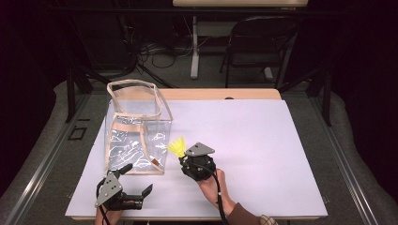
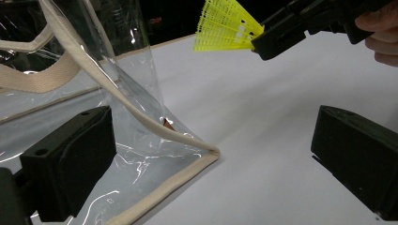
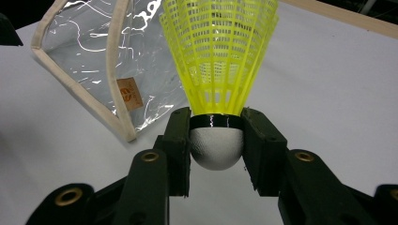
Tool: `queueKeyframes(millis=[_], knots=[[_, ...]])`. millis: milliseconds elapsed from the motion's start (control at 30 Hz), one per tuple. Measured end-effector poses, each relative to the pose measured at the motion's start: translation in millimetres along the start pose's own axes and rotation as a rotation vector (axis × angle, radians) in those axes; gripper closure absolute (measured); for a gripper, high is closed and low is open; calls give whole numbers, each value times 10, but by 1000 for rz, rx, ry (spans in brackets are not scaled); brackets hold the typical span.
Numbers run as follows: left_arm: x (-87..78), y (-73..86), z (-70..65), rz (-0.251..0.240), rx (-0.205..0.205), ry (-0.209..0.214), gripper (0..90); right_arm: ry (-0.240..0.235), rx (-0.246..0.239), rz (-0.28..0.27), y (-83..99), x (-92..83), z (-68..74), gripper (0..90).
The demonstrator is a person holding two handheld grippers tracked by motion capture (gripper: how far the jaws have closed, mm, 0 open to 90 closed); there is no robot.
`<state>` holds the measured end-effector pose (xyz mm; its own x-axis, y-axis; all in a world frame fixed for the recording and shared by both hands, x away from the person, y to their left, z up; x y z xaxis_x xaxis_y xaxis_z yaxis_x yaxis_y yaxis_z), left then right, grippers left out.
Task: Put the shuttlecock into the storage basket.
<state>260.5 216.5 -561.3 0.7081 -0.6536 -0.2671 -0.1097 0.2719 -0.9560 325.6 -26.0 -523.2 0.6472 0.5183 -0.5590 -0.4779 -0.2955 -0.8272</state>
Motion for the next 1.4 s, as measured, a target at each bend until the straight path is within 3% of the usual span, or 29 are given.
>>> queueKeyframes(millis=[1400], knots=[[-6,-1,2,1,3,-2,2,42,-11,-42,-356,-96,-270,645]])
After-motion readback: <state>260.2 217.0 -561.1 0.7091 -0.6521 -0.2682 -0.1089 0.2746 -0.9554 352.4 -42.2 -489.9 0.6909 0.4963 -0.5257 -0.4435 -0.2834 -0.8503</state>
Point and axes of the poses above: each handheld gripper's, and its own axes: x roughly forward along the jaws, y roughly out of its underside, z roughly to its left, the point moved 3 cm from there along x, roughly forward along the jaws, and after that the axes turned 4 degrees about x, right-handed, at the moved point
